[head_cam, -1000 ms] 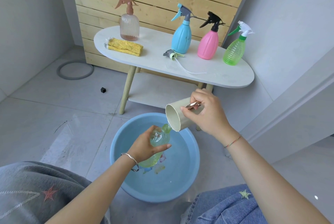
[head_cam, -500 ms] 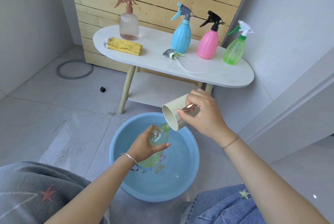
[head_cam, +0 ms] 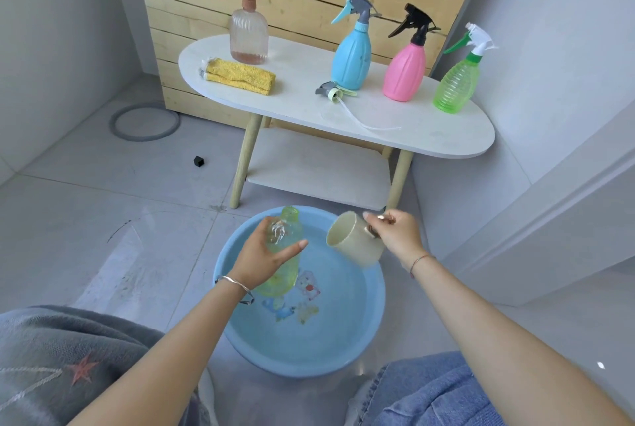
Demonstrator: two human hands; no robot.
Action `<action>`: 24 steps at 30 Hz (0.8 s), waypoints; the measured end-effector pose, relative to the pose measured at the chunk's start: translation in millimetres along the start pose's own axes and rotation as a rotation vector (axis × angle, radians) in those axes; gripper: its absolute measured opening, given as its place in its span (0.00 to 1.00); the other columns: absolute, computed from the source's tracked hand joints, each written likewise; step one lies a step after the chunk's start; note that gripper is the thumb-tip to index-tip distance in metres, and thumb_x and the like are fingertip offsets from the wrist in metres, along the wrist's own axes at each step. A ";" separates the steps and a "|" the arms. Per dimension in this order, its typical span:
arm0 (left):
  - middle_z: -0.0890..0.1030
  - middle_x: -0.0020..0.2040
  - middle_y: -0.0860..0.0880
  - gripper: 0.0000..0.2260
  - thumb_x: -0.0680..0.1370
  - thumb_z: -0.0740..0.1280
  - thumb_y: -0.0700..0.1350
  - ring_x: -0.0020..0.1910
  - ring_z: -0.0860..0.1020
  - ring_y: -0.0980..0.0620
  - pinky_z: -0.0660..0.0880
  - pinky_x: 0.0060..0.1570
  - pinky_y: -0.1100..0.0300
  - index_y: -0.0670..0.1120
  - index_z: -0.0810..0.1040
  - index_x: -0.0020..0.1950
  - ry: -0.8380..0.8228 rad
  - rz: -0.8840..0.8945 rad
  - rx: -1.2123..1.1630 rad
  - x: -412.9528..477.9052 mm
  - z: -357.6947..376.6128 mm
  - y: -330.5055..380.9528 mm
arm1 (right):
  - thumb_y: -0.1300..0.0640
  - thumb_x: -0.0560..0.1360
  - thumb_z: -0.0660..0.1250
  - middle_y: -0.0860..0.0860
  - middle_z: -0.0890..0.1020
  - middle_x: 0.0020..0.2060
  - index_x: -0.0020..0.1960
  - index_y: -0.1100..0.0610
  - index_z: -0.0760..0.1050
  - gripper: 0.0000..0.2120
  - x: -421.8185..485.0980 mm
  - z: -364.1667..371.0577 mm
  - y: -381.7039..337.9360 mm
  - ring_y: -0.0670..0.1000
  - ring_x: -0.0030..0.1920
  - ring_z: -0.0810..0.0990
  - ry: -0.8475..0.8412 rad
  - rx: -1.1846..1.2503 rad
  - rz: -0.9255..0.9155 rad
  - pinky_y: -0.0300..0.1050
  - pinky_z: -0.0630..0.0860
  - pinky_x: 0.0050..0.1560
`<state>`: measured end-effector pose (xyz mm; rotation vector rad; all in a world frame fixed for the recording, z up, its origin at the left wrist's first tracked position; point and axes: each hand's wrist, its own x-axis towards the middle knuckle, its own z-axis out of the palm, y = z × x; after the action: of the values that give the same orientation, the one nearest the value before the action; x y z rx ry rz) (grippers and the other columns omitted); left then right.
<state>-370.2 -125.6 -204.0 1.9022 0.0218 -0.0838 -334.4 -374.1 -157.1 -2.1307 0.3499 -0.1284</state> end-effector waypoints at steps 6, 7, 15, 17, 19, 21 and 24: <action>0.78 0.51 0.60 0.21 0.70 0.76 0.53 0.49 0.75 0.67 0.68 0.45 0.78 0.51 0.73 0.58 0.034 -0.044 0.009 2.7 -5.7 -6.4 | 0.50 0.72 0.71 0.53 0.69 0.29 0.30 0.55 0.61 0.21 -13.2 48.2 65.5 0.52 0.33 0.65 -0.103 -0.168 0.123 0.46 0.60 0.33; 0.78 0.51 0.60 0.21 0.70 0.76 0.53 0.49 0.75 0.67 0.67 0.46 0.77 0.52 0.73 0.58 0.037 -0.047 0.006 2.2 -5.5 -6.7 | 0.50 0.72 0.70 0.53 0.67 0.28 0.30 0.55 0.60 0.22 -15.7 53.2 69.6 0.53 0.33 0.64 -0.121 -0.215 0.113 0.46 0.59 0.34; 0.79 0.52 0.57 0.21 0.69 0.76 0.54 0.52 0.77 0.60 0.69 0.50 0.71 0.53 0.72 0.56 0.055 -0.070 -0.008 8.6 -6.2 -17.5 | 0.46 0.76 0.64 0.44 0.64 0.28 0.29 0.52 0.58 0.23 -25.6 82.1 94.4 0.55 0.39 0.69 -0.367 -0.750 -0.120 0.45 0.57 0.43; 0.79 0.54 0.55 0.23 0.69 0.76 0.55 0.54 0.77 0.57 0.70 0.54 0.66 0.51 0.72 0.59 0.056 -0.073 -0.011 10.1 -6.3 -19.1 | 0.46 0.77 0.63 0.44 0.65 0.30 0.30 0.51 0.59 0.22 -26.7 85.5 97.7 0.53 0.41 0.68 -0.397 -0.785 -0.117 0.45 0.57 0.44; 0.79 0.54 0.55 0.24 0.68 0.76 0.55 0.55 0.77 0.57 0.70 0.54 0.64 0.50 0.72 0.59 0.056 -0.071 -0.015 11.0 -6.0 -20.5 | 0.46 0.77 0.62 0.45 0.65 0.31 0.30 0.52 0.59 0.22 -28.3 90.2 99.6 0.53 0.42 0.69 -0.421 -0.795 -0.090 0.45 0.58 0.44; 0.79 0.54 0.55 0.24 0.68 0.76 0.55 0.56 0.77 0.57 0.70 0.54 0.64 0.50 0.72 0.60 0.055 -0.068 -0.015 11.6 -5.5 -21.2 | 0.45 0.77 0.62 0.45 0.66 0.31 0.30 0.52 0.59 0.22 -30.5 96.3 99.9 0.54 0.44 0.71 -0.443 -0.769 -0.049 0.44 0.58 0.45; 0.79 0.54 0.55 0.24 0.68 0.76 0.55 0.56 0.77 0.57 0.71 0.55 0.63 0.50 0.72 0.60 0.055 -0.069 -0.015 11.8 -5.6 -21.6 | 0.44 0.77 0.62 0.44 0.64 0.31 0.30 0.52 0.59 0.22 -36.8 106.1 97.0 0.53 0.43 0.69 -0.490 -0.711 -0.003 0.45 0.59 0.45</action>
<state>-359.4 -113.6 -223.3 1.8886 0.1249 -0.0784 -364.9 -328.2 -294.9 -2.7531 0.1000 0.5919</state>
